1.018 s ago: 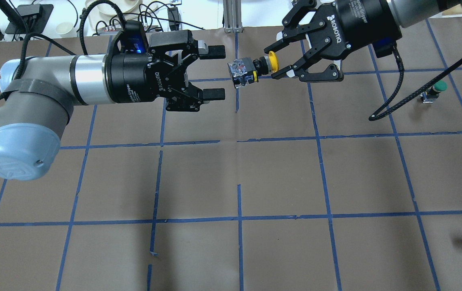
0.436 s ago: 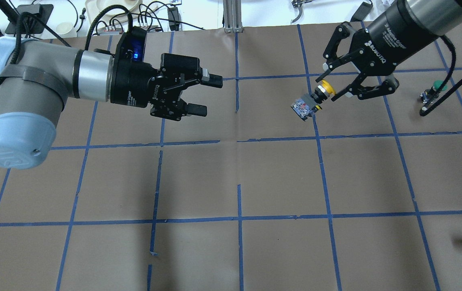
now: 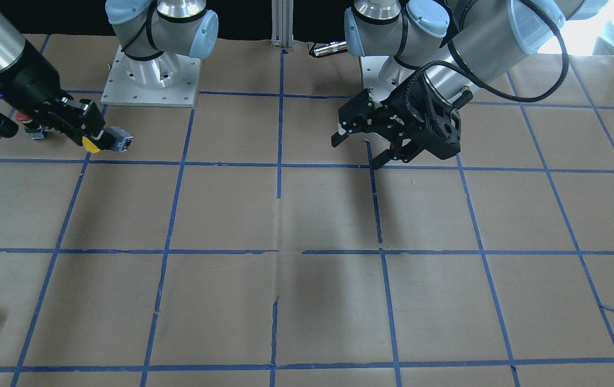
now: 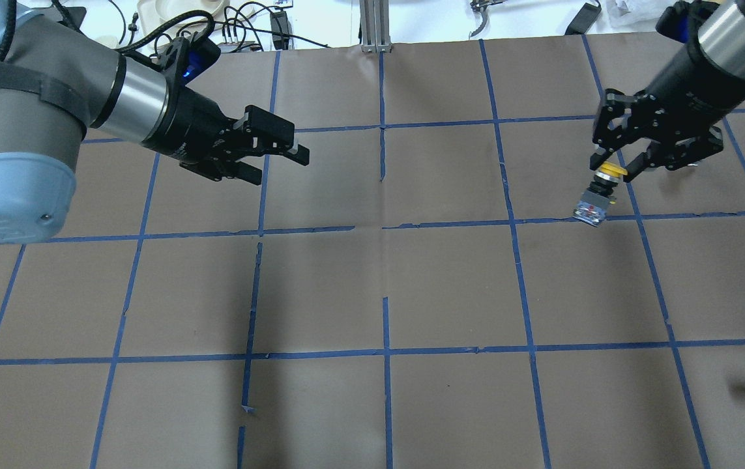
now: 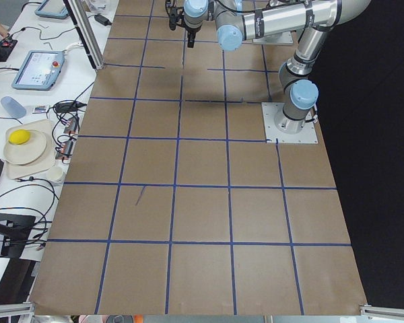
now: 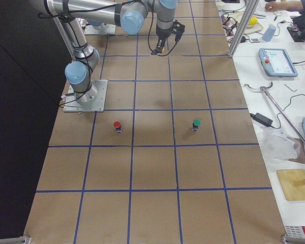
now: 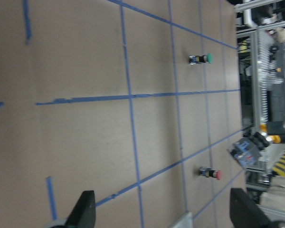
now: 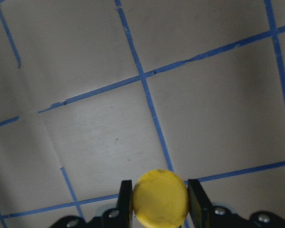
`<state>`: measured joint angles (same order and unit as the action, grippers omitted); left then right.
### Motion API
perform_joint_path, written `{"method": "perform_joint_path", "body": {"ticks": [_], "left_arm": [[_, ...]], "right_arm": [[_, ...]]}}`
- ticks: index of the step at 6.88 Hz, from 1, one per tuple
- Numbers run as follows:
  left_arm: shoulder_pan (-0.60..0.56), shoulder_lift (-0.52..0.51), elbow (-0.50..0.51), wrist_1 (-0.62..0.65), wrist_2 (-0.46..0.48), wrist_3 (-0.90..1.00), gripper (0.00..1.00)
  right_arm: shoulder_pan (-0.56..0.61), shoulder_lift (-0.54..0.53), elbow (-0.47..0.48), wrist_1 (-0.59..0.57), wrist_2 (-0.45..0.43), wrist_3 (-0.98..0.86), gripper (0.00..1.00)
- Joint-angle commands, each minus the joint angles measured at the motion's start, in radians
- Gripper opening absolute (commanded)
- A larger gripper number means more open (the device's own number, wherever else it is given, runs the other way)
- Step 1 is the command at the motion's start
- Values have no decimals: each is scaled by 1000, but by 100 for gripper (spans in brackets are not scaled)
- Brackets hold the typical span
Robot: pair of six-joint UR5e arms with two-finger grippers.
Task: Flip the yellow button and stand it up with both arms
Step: 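Carry the button with the right gripper toward the green button while the left gripper withdraws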
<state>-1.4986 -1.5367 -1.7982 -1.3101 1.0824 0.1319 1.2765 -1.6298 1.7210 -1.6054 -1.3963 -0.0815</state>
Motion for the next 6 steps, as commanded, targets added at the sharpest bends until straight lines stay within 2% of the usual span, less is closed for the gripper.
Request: {"method": "perform_joint_path", "body": {"ticks": [1,2,3,4,5,6], "left_arm": [[-3,-16,116,-105,325,26,100],[-3,-38,191,-206,453,26,100],[-3,-54,256,-275,517,25,100],[-12,-45,261,-281,522,20,100],[-18,-27,260,-282,531,12,100],[-35,-29,278,-288,589,11,100]], "right_arm": [[-164,-2,167,-309,-32,-443,21],[-225,-1,211,-382,-27,-571,21],[-302,4,268,-436,-6,-674,20],[-380,8,337,-556,34,-828,20],[-405,8,392,-646,87,-918,20],[-432,13,428,-695,106,-966,20]]}}
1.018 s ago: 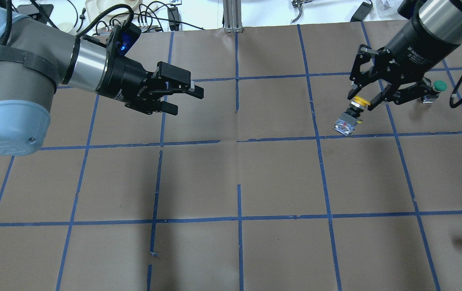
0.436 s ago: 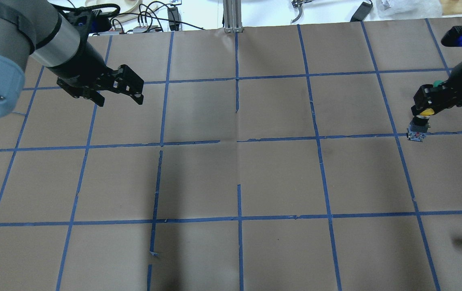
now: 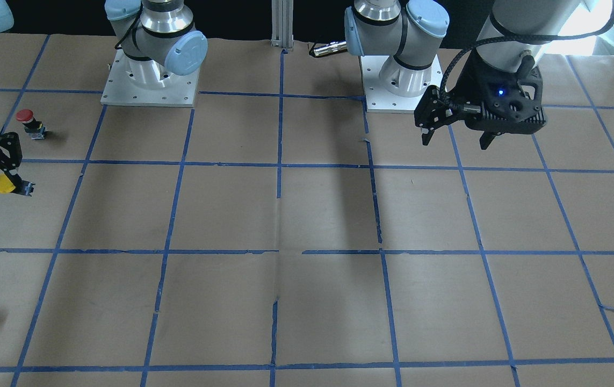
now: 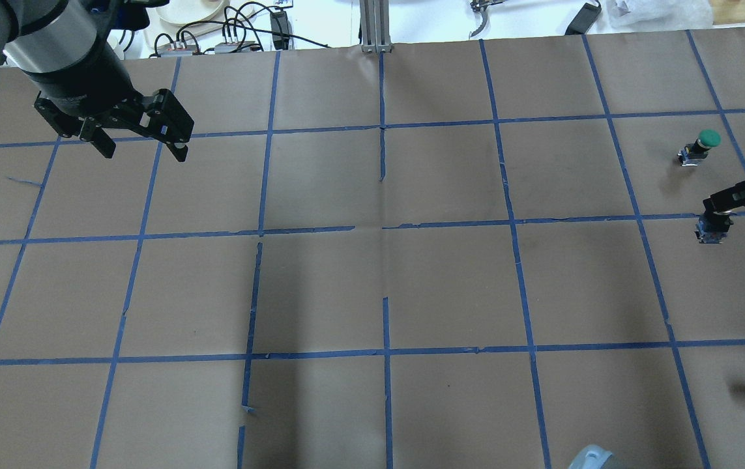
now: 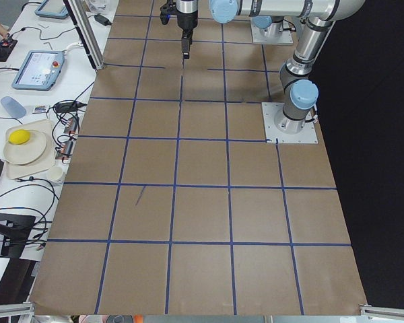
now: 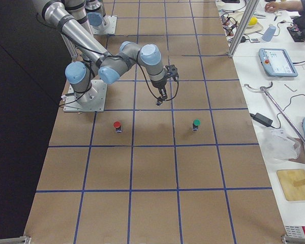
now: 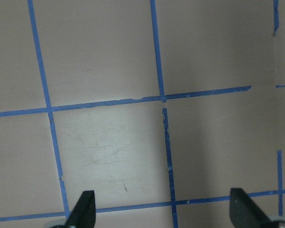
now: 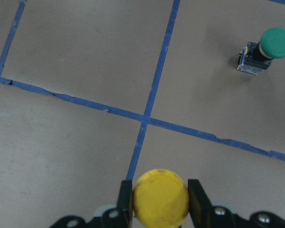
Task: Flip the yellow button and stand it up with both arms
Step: 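Carry the button with the right gripper toward the green button while the left gripper withdraws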
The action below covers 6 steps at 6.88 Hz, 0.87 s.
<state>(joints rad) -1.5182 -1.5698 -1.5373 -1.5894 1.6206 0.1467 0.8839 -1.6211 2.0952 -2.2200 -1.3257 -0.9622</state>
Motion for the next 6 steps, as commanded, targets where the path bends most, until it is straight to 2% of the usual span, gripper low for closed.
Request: {"method": "perform_joint_path", "body": {"ticks": [1,2,3,4,6], "left_arm": [[-29,4,19,-11,48,-10,100],[-31,-9,17,-3,4,-34,100],[-17,0,23,-4,-17,-70,100],[-19,-6,22,2,-21,-71,100],[-10,23,-7,54,-16,-58,100]], "right_arm": [[-77,30,63,-107,104,-169,20],[-123,70,63,-107,120,-240,20],[-188,110,63,-110,185,-271,18],[-239,148,65,-157,221,-379,18],[-284,219,65,-182,241,-432,19]]}}
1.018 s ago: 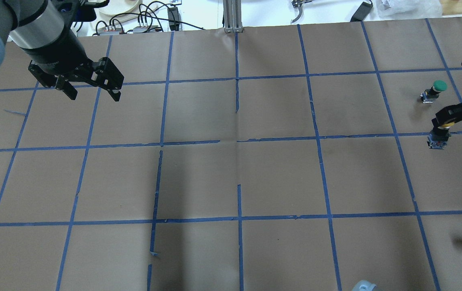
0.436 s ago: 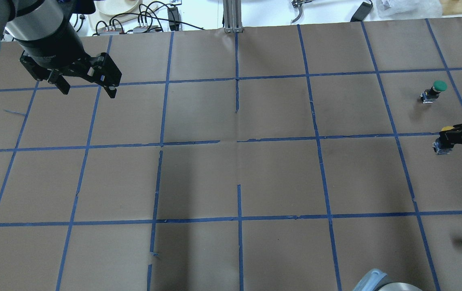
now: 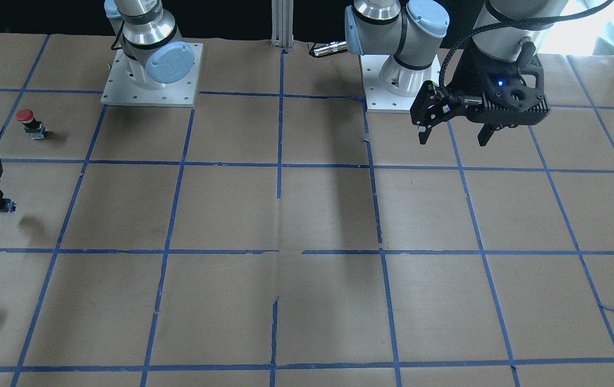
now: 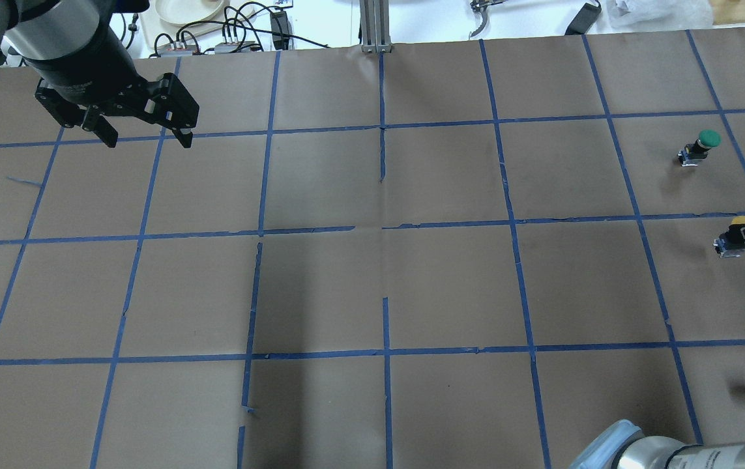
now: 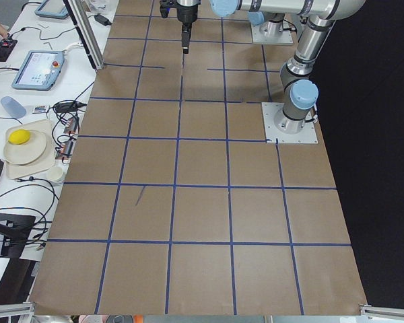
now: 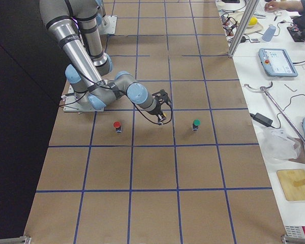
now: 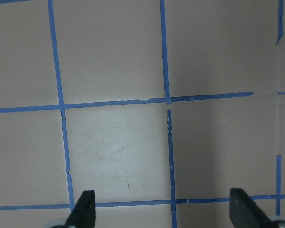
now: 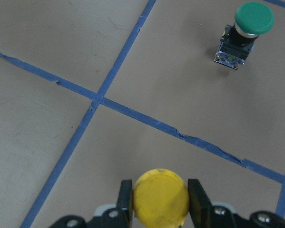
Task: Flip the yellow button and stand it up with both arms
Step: 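Lower the button upright onto the table and open the right gripper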
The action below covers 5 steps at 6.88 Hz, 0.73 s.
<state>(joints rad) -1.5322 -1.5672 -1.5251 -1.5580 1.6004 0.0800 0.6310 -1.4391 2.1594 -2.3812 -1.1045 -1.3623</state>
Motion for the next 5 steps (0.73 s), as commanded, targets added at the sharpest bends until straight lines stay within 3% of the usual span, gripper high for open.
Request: {"method": "perform_joint_path", "body": {"ticks": [1,4,5], "left_arm": [[10,24,-20,26,4,9,100],[10,22,-23,29,9,6,100],[21,21,-21,32,7,3,100]], "right_arm": [[-36,40,0,-27,41,-46,18],[-36,13,45,-27,40,-51,20],[-36,14,45,-26,37,-51,25]]}}
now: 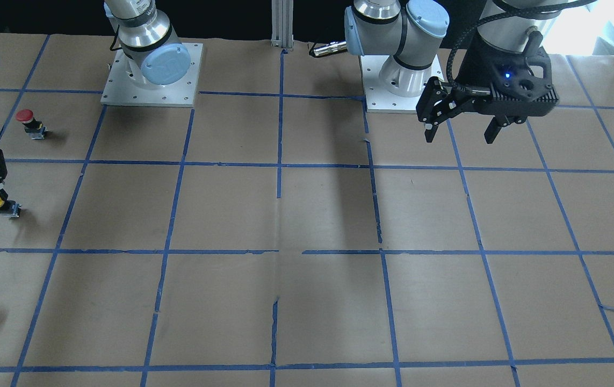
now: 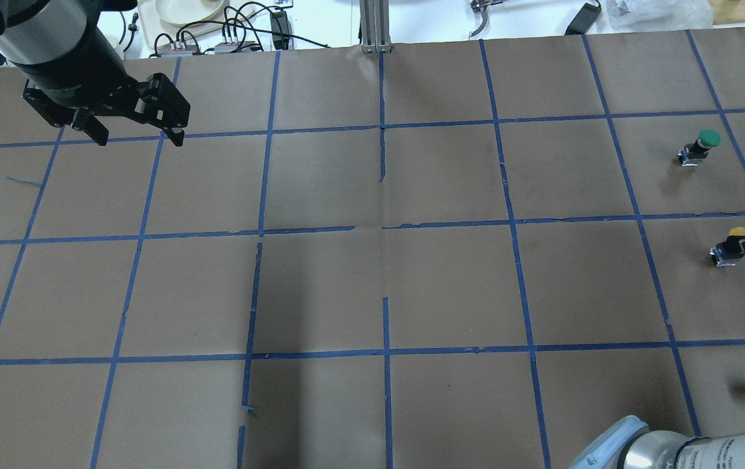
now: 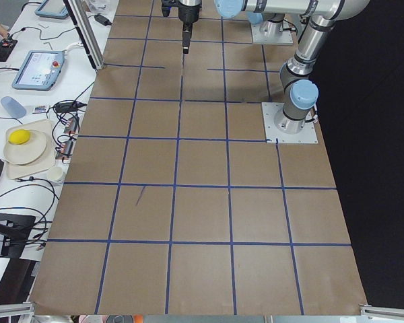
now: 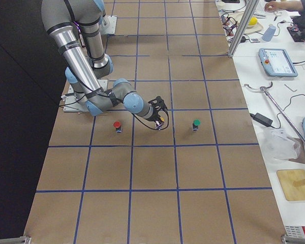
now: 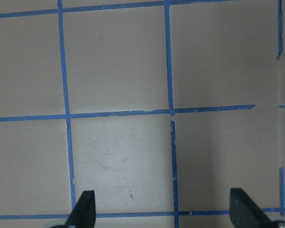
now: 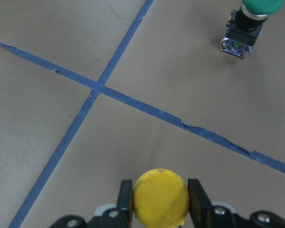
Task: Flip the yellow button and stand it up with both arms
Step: 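Lower the button upright onto the table and open the right gripper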
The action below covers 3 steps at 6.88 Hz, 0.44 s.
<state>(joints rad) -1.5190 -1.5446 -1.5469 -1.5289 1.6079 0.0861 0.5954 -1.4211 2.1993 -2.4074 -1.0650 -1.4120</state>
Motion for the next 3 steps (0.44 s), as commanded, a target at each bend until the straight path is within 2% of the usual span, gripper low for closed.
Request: {"method": "perform_joint_path", "body": {"ticks": [1,2,3], "left_arm": [[25,-2,1,3,0,-2,100],[31,-2,1,1,0,0,100],[33,-2,1,1,0,0,100]], "right_arm": [[-8,-2,0,-1,-4,-1,51],[-11,-2,0,1,-13,-1,77],[-11,-4,0,5,-21,7,97]]}}
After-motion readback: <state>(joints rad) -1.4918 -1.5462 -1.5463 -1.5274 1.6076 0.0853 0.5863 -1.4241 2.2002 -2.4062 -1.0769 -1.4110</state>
